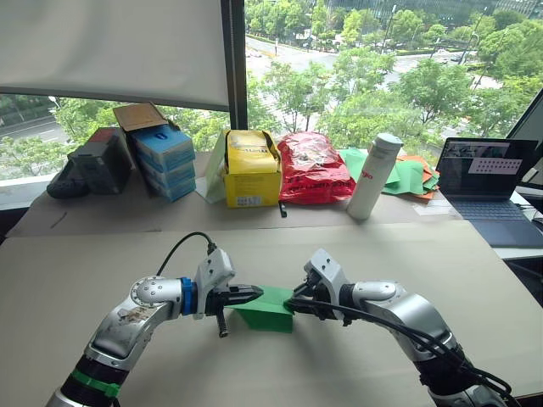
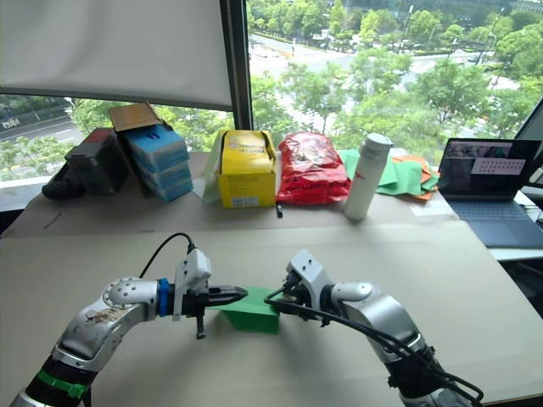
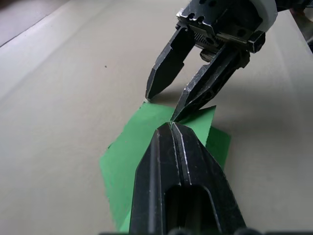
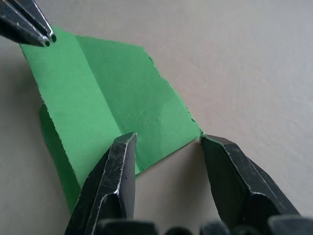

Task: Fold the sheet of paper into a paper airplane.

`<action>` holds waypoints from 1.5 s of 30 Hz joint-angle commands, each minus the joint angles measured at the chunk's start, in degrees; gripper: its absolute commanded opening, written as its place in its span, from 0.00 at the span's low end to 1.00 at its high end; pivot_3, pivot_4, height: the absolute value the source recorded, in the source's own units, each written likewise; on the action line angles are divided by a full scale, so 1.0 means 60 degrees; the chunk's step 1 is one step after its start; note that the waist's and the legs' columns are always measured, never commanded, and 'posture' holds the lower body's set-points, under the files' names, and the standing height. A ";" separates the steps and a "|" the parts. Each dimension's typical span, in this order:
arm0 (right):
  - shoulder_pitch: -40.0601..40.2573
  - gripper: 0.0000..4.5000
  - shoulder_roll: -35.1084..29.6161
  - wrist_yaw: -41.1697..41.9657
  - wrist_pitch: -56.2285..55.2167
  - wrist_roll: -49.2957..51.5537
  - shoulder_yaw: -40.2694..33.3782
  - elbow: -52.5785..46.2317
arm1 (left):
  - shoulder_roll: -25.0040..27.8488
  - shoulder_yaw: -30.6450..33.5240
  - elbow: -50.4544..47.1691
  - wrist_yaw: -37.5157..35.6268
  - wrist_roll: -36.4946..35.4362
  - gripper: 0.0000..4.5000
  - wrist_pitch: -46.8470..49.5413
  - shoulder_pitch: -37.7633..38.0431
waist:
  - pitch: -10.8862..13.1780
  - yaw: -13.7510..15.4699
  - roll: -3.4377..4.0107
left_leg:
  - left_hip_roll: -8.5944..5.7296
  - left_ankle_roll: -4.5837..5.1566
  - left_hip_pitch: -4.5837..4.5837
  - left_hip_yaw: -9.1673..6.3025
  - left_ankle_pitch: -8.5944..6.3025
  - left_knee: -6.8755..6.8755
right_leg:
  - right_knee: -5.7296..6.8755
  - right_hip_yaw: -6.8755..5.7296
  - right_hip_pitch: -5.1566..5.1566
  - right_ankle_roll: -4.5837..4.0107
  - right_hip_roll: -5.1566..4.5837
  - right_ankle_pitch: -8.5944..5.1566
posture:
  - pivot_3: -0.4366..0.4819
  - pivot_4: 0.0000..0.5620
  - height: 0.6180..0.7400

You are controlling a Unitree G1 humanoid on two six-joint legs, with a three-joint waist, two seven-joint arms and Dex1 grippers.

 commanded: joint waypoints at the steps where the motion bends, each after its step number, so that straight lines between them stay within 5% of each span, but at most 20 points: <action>1: 0.0002 0.51 -0.0090 -0.0032 -0.0091 0.0108 -0.0203 -0.0470 | 0.0164 -0.0174 -0.0268 -0.0143 0.0281 0.00 -0.0461 0.0282 | 0.0000 -0.0004 0.0000 | 0.0002 0.0000 0.0000 -0.0002 0.0000 0.0000 | 0.0000 0.0004 0.0001 -0.0001 -0.0001 0.0000 | 0.48 0.27 1.00; 30: -0.0494 0.51 0.0143 0.0695 -0.0198 0.1211 -0.0882 0.0682 | 0.0288 -0.0541 -0.0463 -0.0031 0.1047 0.00 -0.0831 0.0837 | 0.0001 -0.0002 0.0001 | 0.0002 0.0007 0.0000 -0.0006 -0.0004 -0.0004 | 0.0002 0.0047 -0.0001 -0.0001 -0.0041 0.0000 | 0.48 0.27 1.00; 37: -0.0296 0.03 0.0146 0.0665 -0.0337 0.1074 -0.0565 0.0506 | 0.0335 -0.0513 -0.0492 -0.0025 0.1057 0.00 -0.0842 0.0859 | 0.0001 -0.0008 0.0002 | 0.0000 0.0007 0.0000 -0.0006 -0.0005 -0.0004 | 0.0002 0.0040 0.0000 -0.0001 -0.0071 0.0000 | 0.48 0.27 1.00; 45: -0.0160 0.01 -0.0023 0.0760 -0.0843 0.0934 -0.0491 0.0279 | 0.0357 -0.0515 -0.0472 -0.0030 0.1066 0.00 -0.0846 0.0870 | 0.0001 -0.0007 0.0002 | -0.0001 0.0008 0.0000 -0.0006 -0.0005 -0.0004 | 0.0001 0.0037 0.0000 0.0000 -0.0071 0.0000 | 0.48 0.27 1.00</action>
